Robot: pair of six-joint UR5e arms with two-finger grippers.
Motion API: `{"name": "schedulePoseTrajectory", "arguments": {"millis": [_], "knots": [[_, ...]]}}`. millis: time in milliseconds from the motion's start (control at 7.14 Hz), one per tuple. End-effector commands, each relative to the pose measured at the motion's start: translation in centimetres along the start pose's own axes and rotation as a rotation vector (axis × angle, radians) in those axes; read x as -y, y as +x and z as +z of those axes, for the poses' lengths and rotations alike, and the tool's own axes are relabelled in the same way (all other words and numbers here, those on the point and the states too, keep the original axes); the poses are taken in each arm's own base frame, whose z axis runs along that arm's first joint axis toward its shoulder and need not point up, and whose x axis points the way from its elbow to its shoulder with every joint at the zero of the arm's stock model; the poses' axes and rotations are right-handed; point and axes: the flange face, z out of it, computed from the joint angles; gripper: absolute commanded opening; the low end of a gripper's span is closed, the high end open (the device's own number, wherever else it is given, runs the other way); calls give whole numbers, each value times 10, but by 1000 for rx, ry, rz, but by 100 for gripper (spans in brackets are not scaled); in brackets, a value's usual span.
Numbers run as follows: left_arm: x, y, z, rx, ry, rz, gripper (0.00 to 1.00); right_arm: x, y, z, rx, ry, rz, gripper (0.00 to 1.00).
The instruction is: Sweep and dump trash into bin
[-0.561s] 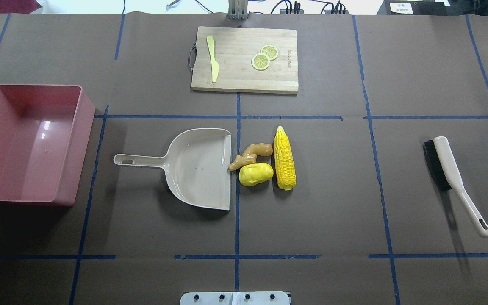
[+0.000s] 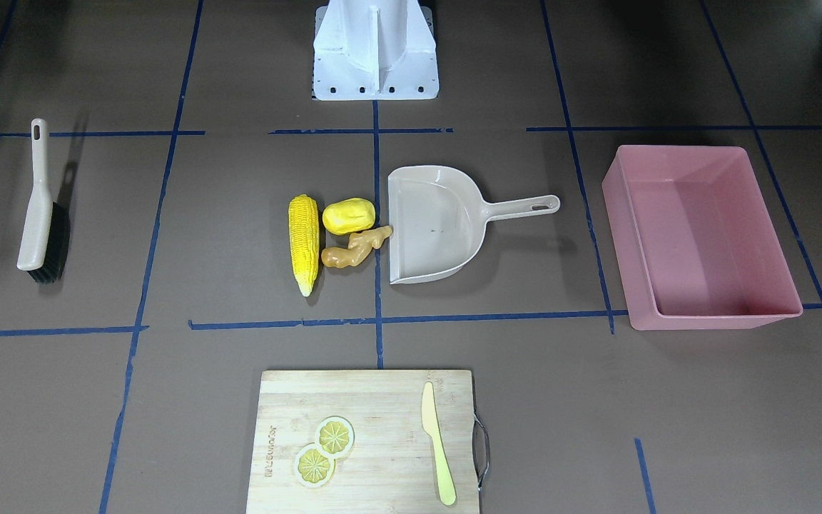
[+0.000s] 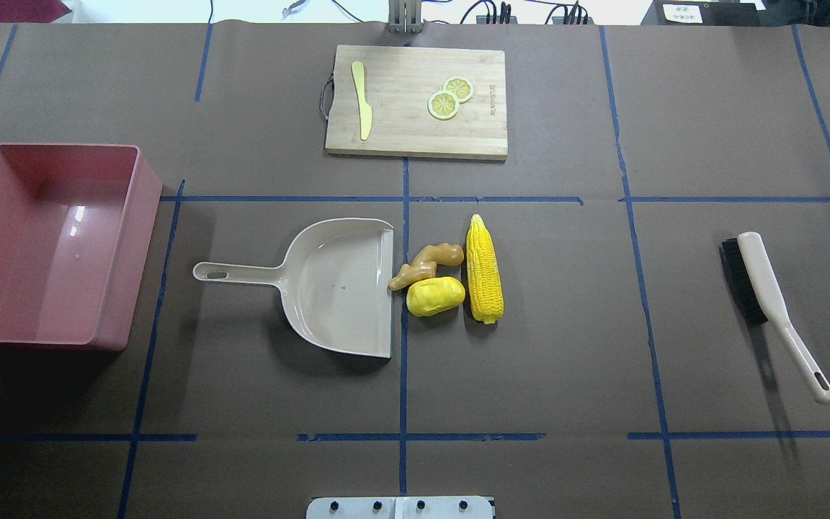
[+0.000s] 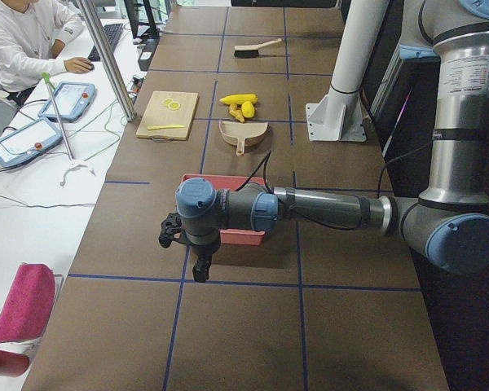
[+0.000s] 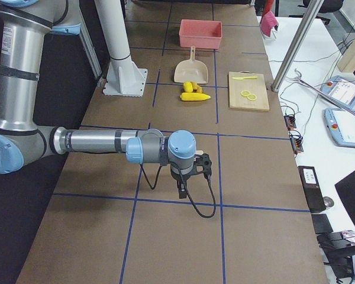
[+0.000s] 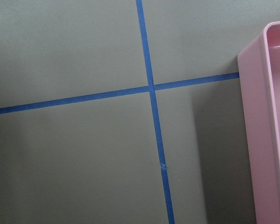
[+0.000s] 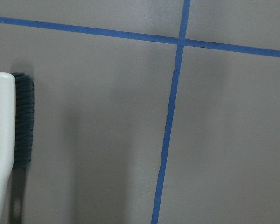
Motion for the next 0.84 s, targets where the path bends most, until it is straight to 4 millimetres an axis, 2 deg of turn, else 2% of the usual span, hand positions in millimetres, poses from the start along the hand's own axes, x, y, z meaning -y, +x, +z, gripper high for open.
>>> {"name": "schedulePoseTrajectory", "arguments": {"millis": [0, 280, 420, 561, 701], "knots": [[4, 16, -14, 1, 31, 36, 100, -2, 1, 1, 2, -1, -6, 100], [-1, 13, -9, -15, 25, 30, 100, -3, 1, 2, 4, -3, -3, 100], [-8, 18, -4, -110, 28, 27, 100, -10, 2, 6, 43, -11, 15, 100], [-3, 28, -8, -121, 74, 83, 100, -13, -5, 6, 112, -5, 18, 100], [7, 55, 2, -130, 95, 161, 100, -11, -9, 5, 115, -2, 8, 100]]}}
